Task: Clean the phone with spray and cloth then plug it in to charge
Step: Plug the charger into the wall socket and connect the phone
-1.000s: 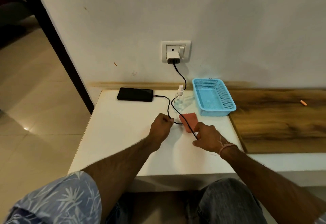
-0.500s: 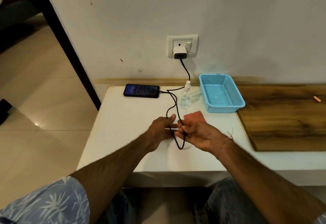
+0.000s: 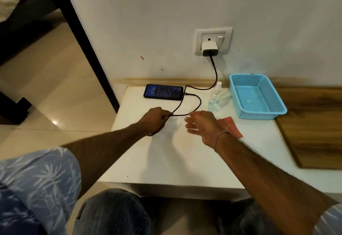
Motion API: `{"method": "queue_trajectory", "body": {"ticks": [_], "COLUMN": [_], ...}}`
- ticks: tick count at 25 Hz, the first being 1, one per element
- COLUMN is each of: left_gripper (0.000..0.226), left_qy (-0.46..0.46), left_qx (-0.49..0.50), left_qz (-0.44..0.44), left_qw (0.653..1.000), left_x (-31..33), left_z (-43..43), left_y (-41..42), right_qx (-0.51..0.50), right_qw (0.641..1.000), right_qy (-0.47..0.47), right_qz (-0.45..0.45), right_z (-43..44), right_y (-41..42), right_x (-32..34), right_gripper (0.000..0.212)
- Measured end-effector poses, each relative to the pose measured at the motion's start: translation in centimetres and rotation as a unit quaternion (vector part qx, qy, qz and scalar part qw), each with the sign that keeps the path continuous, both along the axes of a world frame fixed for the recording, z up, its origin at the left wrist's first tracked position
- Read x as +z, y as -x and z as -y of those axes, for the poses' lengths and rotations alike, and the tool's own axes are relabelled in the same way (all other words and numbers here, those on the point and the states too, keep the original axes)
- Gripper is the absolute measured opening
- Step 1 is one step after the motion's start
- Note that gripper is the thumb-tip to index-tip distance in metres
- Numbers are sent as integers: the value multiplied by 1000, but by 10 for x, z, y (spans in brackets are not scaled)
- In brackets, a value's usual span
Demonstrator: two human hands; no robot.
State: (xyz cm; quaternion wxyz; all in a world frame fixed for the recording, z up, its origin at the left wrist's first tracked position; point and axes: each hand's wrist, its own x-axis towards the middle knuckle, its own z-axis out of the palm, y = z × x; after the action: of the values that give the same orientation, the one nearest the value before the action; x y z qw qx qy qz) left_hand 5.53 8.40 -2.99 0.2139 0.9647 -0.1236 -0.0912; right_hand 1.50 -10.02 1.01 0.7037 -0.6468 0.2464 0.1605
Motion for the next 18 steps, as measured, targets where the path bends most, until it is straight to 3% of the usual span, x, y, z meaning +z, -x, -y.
{"method": "queue_trajectory", "body": {"ticks": [3, 5, 7, 9, 11, 12, 14, 16, 18], "left_gripper": [33, 33, 33, 32, 30, 29, 29, 28, 26], "left_qy": [-87, -128, -144, -141, -123, -111, -89, -75, -68], "left_qx": [-65, -109, -131, -139, -134, -125, -93, -61, -40], "left_qz": [75, 139, 181, 203, 211, 212, 208, 200, 195], "left_qw": [991, 976, 964, 959, 960, 963, 970, 975, 978], "left_x": [-3, -9, -14, -19, -24, -27, -31, -34, -34], "left_z": [-16, -23, -27, -27, -28, -29, -34, -39, -41], "left_y": [-20, -30, -39, -44, -49, -51, -55, -60, -63], "right_qx": [-3, 28, 97, 233, 367, 407, 426, 404, 370], "right_qw": [973, 914, 822, 693, 584, 561, 563, 569, 601], "right_qy": [194, 325, 415, 518, 603, 625, 637, 641, 627], "right_qz": [125, 244, 379, 445, 401, 360, 310, 319, 330], "right_z": [-8, -15, -22, -26, -26, -25, -19, -11, -6], "right_y": [-35, -59, -85, -110, -132, -137, -138, -135, -132], "right_x": [6, 12, 15, 15, 11, 6, -9, -28, -46], "right_gripper": [18, 15, 16, 22, 23, 21, 17, 15, 17]}}
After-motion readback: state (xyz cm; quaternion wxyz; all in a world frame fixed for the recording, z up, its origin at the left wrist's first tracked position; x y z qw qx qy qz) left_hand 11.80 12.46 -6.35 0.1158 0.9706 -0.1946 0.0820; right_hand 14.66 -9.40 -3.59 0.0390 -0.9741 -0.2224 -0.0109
